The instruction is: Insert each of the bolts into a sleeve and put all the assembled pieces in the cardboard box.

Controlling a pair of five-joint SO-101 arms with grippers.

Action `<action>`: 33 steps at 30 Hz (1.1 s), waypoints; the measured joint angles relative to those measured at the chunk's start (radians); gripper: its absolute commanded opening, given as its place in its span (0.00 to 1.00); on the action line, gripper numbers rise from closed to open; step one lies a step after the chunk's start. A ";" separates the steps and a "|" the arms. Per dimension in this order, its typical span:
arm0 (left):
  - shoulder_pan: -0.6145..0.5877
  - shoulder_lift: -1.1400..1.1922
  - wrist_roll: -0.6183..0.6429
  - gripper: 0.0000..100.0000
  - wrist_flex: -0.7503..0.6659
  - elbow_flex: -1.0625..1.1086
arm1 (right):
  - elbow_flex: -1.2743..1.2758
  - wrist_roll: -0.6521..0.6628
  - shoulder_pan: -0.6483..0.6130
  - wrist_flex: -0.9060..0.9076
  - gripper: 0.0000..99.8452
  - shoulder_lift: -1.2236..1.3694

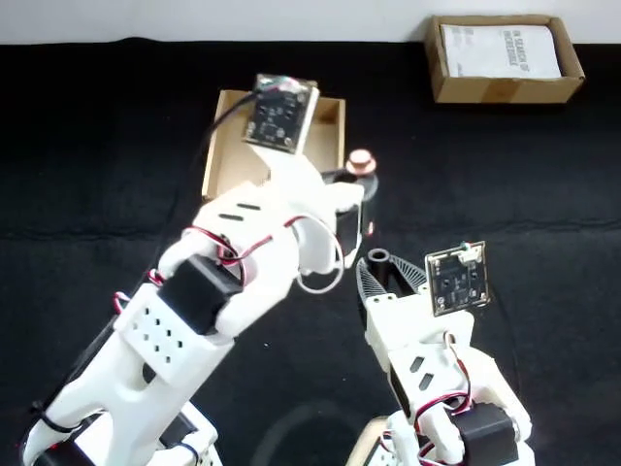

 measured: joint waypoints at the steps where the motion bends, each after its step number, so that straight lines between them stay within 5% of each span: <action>1: 0.000 0.000 -0.002 0.01 0.000 0.000 | 0.000 0.000 0.000 0.000 0.01 0.000; 28: 0.075 0.000 0.058 0.01 -0.002 0.107 | 0.000 0.000 0.003 0.000 0.01 0.000; 33: 0.132 0.000 0.060 0.01 0.083 0.157 | 0.000 0.000 0.003 0.000 0.01 0.000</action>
